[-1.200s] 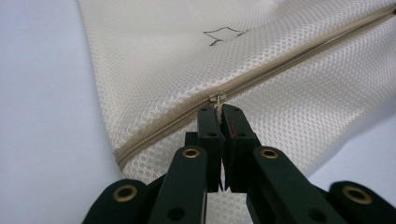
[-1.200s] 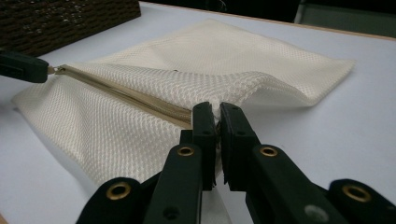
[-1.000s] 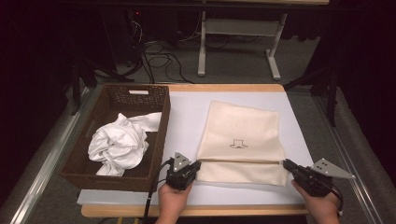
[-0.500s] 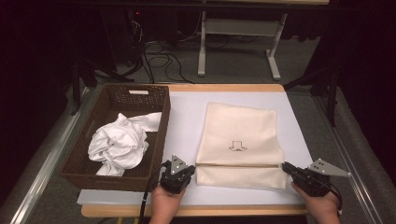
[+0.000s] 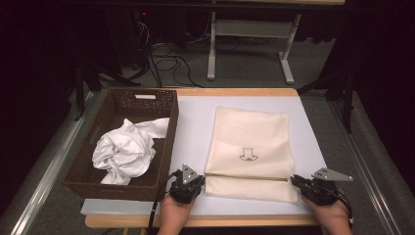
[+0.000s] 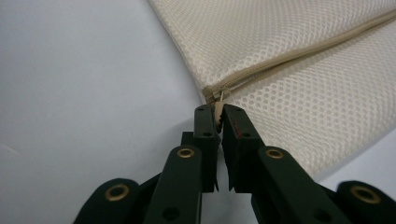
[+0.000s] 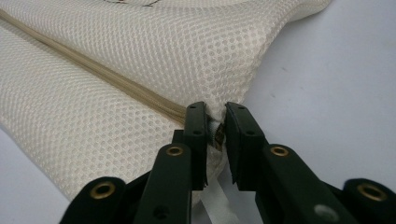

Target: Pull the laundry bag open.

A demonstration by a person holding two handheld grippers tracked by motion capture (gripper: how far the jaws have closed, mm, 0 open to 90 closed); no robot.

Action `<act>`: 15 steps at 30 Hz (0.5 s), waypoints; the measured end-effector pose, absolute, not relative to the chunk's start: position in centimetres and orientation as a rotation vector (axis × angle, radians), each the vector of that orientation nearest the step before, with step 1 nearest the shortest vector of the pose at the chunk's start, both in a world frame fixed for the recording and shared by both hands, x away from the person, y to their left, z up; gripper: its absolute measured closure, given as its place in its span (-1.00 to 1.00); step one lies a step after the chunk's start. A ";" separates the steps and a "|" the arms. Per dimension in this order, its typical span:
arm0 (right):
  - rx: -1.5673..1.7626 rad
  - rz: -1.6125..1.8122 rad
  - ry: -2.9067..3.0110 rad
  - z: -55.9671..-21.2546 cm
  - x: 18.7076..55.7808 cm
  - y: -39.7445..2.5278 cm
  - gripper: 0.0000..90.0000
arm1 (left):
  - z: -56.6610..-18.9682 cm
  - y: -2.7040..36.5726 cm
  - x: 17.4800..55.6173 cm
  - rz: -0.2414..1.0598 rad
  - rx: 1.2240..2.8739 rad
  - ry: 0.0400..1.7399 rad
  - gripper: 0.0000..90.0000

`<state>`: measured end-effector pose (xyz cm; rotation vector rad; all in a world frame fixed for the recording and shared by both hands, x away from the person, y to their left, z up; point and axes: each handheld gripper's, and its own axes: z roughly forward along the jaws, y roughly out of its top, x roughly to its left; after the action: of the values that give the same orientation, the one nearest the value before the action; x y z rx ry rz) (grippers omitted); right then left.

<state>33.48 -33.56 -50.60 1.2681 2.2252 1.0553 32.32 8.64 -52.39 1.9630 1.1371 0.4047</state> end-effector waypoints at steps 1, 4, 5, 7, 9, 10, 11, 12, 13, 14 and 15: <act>1.274 1.058 2.223 -50.6 33.4 -33.6 0.72 | -52.3 8.8 32.4 0.407 1.954 1.138 0.82; 1.262 1.103 2.204 -50.3 33.3 -33.8 0.50 | -52.1 8.9 32.5 0.418 1.942 1.134 0.64; 1.264 1.136 2.181 -50.0 33.1 -33.8 0.42 | -52.1 9.0 32.5 0.423 1.940 1.128 0.54; 1.246 1.165 2.147 -49.5 32.9 -33.8 0.31 | -51.9 9.1 32.4 0.432 1.915 1.126 0.42; 1.238 1.194 2.113 -49.1 32.7 -33.7 0.24 | -51.8 9.2 32.3 0.434 1.892 1.130 0.32; 1.221 1.196 2.096 -48.8 32.8 -33.7 0.22 | -51.8 9.3 32.3 0.438 1.889 1.131 0.27; 1.221 1.202 2.071 -48.3 32.9 -33.7 0.22 | -51.8 9.3 32.2 0.438 1.884 1.131 0.21; 1.220 1.202 2.060 -48.1 33.1 -33.8 0.22 | -51.7 9.3 32.1 0.436 1.875 1.132 0.18; 1.222 1.188 2.054 -47.6 33.7 -33.8 0.22 | -51.7 9.3 32.0 0.438 1.876 1.126 0.13; 1.215 1.177 2.052 -47.4 34.2 -33.8 0.22 | -51.6 9.2 31.9 0.437 1.878 1.121 0.10; 1.219 1.162 2.053 -47.1 35.0 -33.8 0.22 | -51.6 9.1 31.9 0.436 1.887 1.114 0.06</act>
<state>34.99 -33.82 -47.08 1.2187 2.0533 1.1620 31.85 9.14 -51.62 1.8875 1.1144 0.4361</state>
